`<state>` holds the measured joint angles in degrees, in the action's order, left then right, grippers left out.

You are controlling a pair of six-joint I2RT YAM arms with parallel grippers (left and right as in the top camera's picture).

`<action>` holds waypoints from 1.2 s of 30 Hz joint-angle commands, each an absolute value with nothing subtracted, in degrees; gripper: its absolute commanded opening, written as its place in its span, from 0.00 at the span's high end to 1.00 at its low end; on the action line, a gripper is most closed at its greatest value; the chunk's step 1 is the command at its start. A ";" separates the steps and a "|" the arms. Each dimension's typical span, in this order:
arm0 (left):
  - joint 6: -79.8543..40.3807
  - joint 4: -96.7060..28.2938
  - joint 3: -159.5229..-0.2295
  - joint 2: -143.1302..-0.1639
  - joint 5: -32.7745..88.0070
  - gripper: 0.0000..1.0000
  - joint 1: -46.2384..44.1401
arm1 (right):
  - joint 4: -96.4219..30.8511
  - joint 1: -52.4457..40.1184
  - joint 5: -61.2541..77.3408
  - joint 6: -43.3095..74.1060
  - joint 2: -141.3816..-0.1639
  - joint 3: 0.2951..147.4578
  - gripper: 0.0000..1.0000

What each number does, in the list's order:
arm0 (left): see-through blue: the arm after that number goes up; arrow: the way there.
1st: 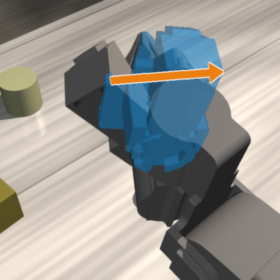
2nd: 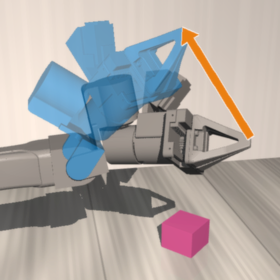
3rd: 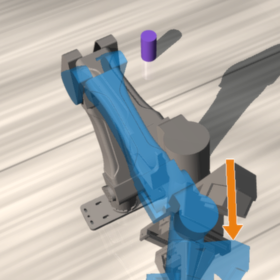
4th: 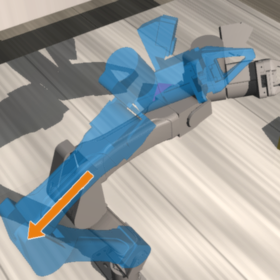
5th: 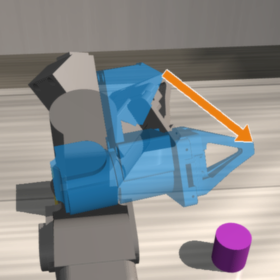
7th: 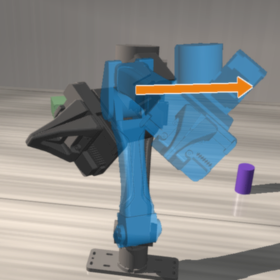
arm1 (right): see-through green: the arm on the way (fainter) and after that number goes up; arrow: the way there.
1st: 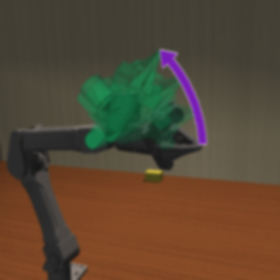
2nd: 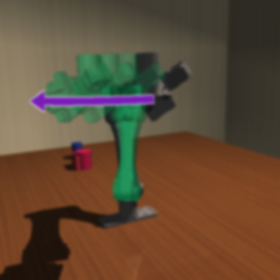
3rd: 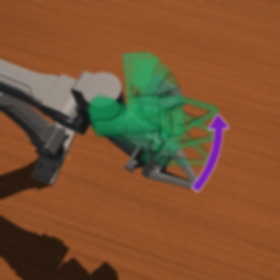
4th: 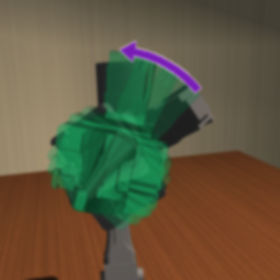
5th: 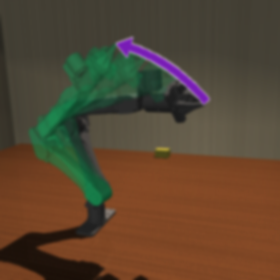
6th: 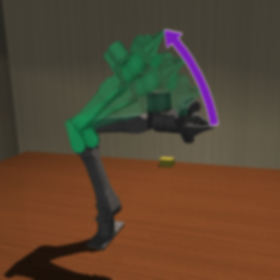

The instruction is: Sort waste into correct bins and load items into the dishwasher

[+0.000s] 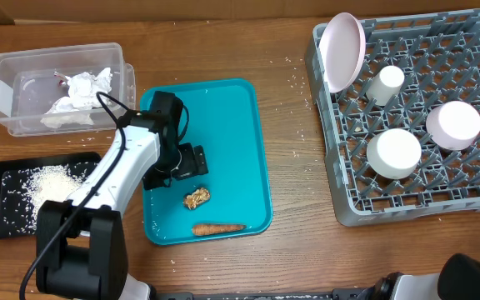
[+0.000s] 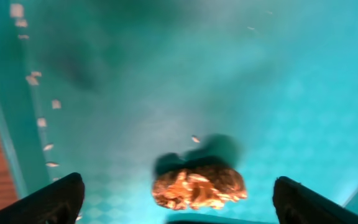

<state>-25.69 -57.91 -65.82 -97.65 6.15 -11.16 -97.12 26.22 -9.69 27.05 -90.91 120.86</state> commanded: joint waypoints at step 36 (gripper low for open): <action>15.62 -56.55 -60.05 -98.26 -2.96 0.16 -24.12 | -96.99 26.33 -10.26 27.49 -90.87 121.84 0.00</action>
<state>12.51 -55.96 -60.60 -97.69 -2.04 -21.63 -97.12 26.22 -9.67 27.03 -90.91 120.86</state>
